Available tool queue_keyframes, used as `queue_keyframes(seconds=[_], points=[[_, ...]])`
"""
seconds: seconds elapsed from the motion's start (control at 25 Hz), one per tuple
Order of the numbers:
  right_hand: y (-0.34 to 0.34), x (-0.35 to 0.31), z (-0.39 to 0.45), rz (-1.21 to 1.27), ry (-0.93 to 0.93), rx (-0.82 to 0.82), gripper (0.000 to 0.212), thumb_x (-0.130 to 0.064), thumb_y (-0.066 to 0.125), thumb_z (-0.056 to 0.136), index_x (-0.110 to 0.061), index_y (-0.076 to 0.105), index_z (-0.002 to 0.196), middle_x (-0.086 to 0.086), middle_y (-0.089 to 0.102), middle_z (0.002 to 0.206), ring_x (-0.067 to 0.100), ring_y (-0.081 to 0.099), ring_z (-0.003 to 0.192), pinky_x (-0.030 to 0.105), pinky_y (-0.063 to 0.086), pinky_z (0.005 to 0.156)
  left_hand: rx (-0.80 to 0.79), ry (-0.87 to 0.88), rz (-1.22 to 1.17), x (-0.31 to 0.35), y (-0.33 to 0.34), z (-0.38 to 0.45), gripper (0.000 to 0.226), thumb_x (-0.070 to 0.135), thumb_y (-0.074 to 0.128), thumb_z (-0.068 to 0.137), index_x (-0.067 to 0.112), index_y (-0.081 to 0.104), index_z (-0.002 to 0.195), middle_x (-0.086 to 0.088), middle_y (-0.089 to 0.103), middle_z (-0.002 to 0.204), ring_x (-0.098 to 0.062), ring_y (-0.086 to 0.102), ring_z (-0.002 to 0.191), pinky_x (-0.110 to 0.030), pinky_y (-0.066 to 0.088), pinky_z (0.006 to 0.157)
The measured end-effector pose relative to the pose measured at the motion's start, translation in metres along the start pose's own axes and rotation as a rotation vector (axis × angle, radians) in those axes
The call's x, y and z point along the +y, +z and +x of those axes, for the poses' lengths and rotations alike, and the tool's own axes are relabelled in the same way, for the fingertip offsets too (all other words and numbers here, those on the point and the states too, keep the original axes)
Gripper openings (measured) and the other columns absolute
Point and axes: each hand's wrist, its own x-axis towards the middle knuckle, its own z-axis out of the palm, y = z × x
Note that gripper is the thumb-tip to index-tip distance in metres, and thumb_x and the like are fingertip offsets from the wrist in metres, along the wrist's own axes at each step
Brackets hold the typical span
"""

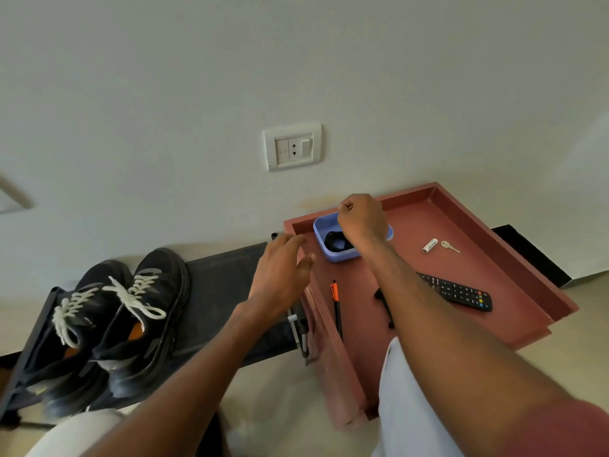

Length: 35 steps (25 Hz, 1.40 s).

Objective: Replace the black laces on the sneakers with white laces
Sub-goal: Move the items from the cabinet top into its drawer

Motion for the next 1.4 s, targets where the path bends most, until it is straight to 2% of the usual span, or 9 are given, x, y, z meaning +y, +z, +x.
queue_keyframes(seconds=[0.2,0.48,0.6,0.68,0.84,0.92,1.04,1.2,1.4], points=[[-0.061,-0.009,-0.052,0.225,-0.077,0.153,0.020,-0.017,0.056,0.099,-0.019,0.076,0.093,-0.008,0.074,0.087,0.016,0.067,0.080,0.033,0.053,0.068,0.108,0.090,-0.017,0.052,-0.051,-0.011,0.038,0.025,0.055,0.105,0.013,0.059,0.141,-0.005,0.059,0.143,-0.022,0.053,0.132,-0.031,0.040,0.105],[-0.173,0.039,-0.122,-0.088,-0.204,0.225,0.018,-0.016,0.057,0.096,-0.017,0.072,0.086,-0.004,0.070,0.083,0.019,0.063,0.076,0.038,0.052,0.064,0.075,0.353,0.100,0.179,-0.063,-0.032,0.045,0.023,0.058,0.101,0.011,0.055,0.145,-0.009,0.057,0.146,-0.030,0.051,0.136,-0.043,0.040,0.112],[-0.172,0.089,-0.160,-0.239,-0.160,0.074,0.017,-0.020,0.057,0.093,-0.020,0.061,0.076,0.001,0.069,0.080,0.027,0.067,0.079,0.038,0.053,0.065,-0.167,0.392,0.263,0.207,-0.020,-0.061,0.042,0.022,0.057,0.097,0.015,0.057,0.138,-0.011,0.060,0.141,-0.034,0.058,0.125,-0.043,0.047,0.097],[-0.162,0.121,-0.186,-0.328,-0.107,-0.110,0.017,-0.027,0.060,0.093,-0.022,0.062,0.077,0.006,0.073,0.088,0.032,0.070,0.086,0.034,0.050,0.069,-0.338,0.374,0.302,0.205,0.020,-0.088,0.026,0.023,0.054,0.096,0.019,0.060,0.120,-0.011,0.064,0.132,-0.036,0.062,0.114,-0.042,0.049,0.083],[-0.122,0.185,-0.228,-0.596,-0.015,-0.420,0.021,-0.026,0.062,0.093,-0.016,0.074,0.107,0.009,0.069,0.111,0.032,0.069,0.107,0.039,0.056,0.087,-0.556,0.343,0.410,0.170,0.098,-0.144,0.045,0.024,0.058,0.098,0.013,0.048,0.140,-0.013,0.049,0.145,-0.035,0.050,0.135,-0.047,0.046,0.105],[-0.107,0.203,-0.234,-0.575,0.000,-0.439,0.026,-0.019,0.063,0.093,-0.013,0.068,0.117,0.010,0.057,0.122,0.032,0.062,0.113,0.042,0.054,0.095,-0.604,0.291,0.426,0.149,0.121,-0.163,0.076,0.033,0.063,0.098,0.010,0.023,0.159,-0.017,0.022,0.167,-0.037,0.025,0.154,-0.049,0.032,0.122],[-0.101,0.204,-0.232,-0.621,-0.009,-0.405,0.029,-0.025,0.060,0.099,-0.014,0.064,0.126,0.011,0.055,0.129,0.031,0.060,0.118,0.043,0.051,0.099,-0.616,0.217,0.430,0.124,0.138,-0.176,0.097,0.043,0.062,0.100,0.013,-0.003,0.166,-0.010,-0.010,0.174,-0.032,-0.002,0.161,-0.049,0.017,0.127],[-0.107,0.211,-0.242,-0.719,-0.009,-0.407,0.032,-0.027,0.060,0.100,-0.018,0.064,0.131,0.007,0.061,0.136,0.029,0.060,0.125,0.041,0.050,0.100,-0.596,0.246,0.533,0.116,0.148,-0.184,0.114,0.060,0.061,0.096,0.012,-0.018,0.163,-0.008,-0.025,0.170,-0.029,-0.013,0.160,-0.045,0.011,0.128],[-0.102,0.238,-0.254,-0.723,0.101,-0.703,0.070,-0.030,0.062,0.096,-0.026,0.033,0.159,0.008,0.040,0.154,0.035,0.044,0.138,0.050,0.044,0.113,-0.588,0.217,0.575,0.119,0.153,-0.192,0.128,0.074,0.061,0.087,0.012,-0.024,0.161,-0.009,-0.030,0.168,-0.030,-0.018,0.158,-0.048,0.009,0.130]])
